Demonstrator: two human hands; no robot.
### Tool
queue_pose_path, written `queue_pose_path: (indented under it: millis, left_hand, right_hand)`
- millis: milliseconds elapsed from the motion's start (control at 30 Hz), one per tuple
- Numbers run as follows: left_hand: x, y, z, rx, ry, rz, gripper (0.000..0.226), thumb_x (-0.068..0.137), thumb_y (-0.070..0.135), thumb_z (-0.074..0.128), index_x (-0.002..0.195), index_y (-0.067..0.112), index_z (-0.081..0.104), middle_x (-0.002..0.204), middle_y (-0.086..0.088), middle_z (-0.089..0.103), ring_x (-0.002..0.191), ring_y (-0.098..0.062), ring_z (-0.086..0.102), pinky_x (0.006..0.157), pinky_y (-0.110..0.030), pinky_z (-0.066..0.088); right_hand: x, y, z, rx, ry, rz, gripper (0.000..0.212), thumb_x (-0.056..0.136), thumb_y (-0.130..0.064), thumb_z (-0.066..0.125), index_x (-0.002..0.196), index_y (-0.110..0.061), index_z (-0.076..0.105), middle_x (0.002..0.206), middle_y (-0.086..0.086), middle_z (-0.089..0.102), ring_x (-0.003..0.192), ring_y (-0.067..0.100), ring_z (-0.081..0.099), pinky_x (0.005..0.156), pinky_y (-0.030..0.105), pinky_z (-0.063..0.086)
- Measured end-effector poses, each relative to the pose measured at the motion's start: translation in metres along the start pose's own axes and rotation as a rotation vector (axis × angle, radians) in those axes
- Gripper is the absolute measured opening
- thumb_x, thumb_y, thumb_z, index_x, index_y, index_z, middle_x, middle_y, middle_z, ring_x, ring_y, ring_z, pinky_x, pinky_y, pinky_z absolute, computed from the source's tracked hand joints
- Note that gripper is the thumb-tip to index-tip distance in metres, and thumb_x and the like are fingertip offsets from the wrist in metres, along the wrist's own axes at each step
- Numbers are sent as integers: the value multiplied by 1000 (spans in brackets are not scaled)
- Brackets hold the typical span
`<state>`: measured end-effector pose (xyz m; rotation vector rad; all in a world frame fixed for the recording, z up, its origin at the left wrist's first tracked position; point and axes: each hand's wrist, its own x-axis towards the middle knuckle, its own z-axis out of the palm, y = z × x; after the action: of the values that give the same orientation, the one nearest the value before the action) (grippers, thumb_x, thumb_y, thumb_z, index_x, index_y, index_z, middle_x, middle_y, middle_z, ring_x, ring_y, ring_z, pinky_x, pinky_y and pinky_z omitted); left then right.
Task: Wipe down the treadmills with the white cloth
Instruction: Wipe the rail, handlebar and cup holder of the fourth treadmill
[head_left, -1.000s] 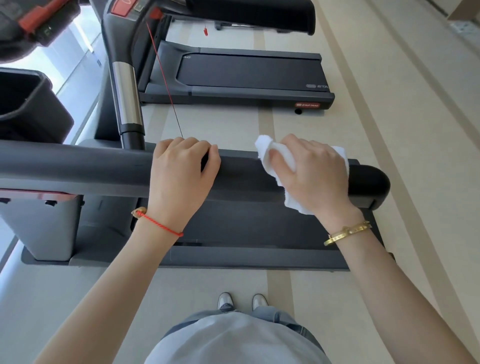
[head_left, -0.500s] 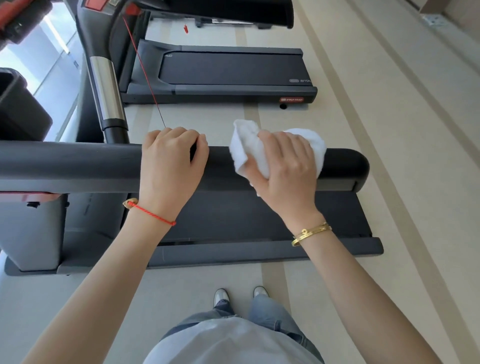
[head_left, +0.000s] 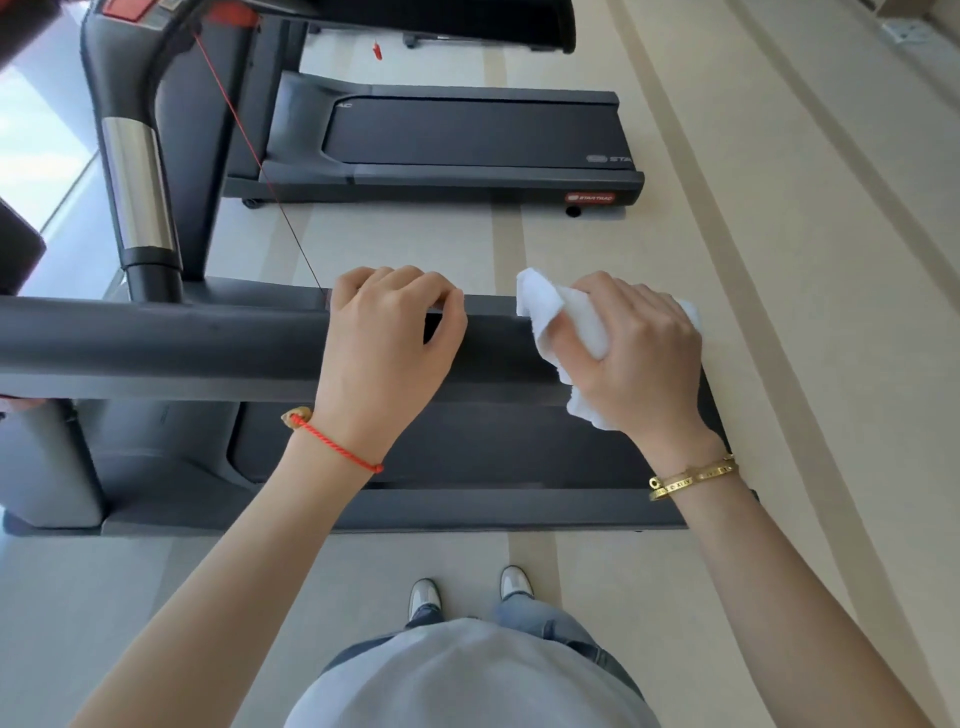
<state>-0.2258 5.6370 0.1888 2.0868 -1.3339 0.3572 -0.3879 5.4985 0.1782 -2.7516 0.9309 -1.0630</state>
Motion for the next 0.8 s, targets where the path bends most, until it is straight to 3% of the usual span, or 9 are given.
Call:
queue_pose_path:
  millis: [100, 200, 300, 400, 467, 567, 667, 800]
  left_hand:
    - [-3, 11, 7, 46, 20, -47, 33, 100, 26, 48, 79, 14, 70, 70, 4, 67, 64, -21, 57, 94, -33, 38]
    - [-3, 16, 10, 93, 44, -103, 35, 100, 30, 48, 78, 16, 71, 71, 6, 69, 66, -20, 59, 94, -33, 37]
    - [-2, 20, 11, 107, 68, -146, 33, 99, 31, 50, 78, 19, 72, 74, 9, 71, 67, -13, 58, 96, -31, 36]
    - [-4, 24, 12, 128, 95, -159, 30, 98, 30, 52, 78, 21, 73, 73, 12, 70, 64, -7, 47, 95, -29, 34]
    - [-3, 24, 11, 134, 93, -164, 30, 97, 30, 53, 77, 21, 73, 69, 11, 68, 63, -12, 51, 94, -29, 35]
    - [-3, 26, 10, 134, 85, -162, 29, 97, 29, 54, 78, 20, 74, 67, 10, 67, 65, -17, 57, 95, -31, 37]
    - [-2, 26, 8, 129, 82, -156, 24, 96, 25, 57, 82, 22, 76, 70, 11, 67, 68, -15, 60, 97, -32, 38]
    - [-1, 27, 7, 128, 81, -160, 23, 96, 25, 58, 83, 22, 76, 71, 10, 69, 70, -16, 61, 96, -29, 37]
  right_hand:
    - [3, 19, -10, 151, -165, 128, 48, 85, -60, 37, 81, -16, 57, 63, -1, 55, 62, 25, 51, 60, 35, 41]
    - [14, 37, -13, 333, -380, 257, 50, 78, -65, 36, 80, -19, 56, 63, 2, 58, 66, 26, 55, 66, 43, 49]
    - [33, 41, -14, 386, -652, 202, 52, 76, -67, 36, 76, -20, 58, 65, -6, 63, 71, 19, 59, 66, 40, 48]
    - [52, 28, -13, 379, -865, 106, 47, 91, -60, 40, 72, -20, 58, 62, -15, 62, 71, 9, 59, 68, 32, 45]
    - [56, 19, -10, 317, -895, 26, 47, 96, -57, 37, 76, -20, 58, 69, -12, 64, 75, 11, 60, 71, 33, 47]
    - [43, 25, -14, 243, -759, -41, 41, 96, -59, 33, 86, -26, 54, 76, -7, 64, 74, 21, 60, 70, 38, 49]
    - [24, 42, -26, 350, -653, -16, 34, 96, -60, 36, 100, -30, 50, 84, -10, 62, 74, 14, 58, 67, 34, 46]
    - [31, 42, -22, 334, -705, -10, 41, 92, -66, 32, 99, -30, 50, 75, -12, 61, 70, 10, 58, 65, 33, 45]
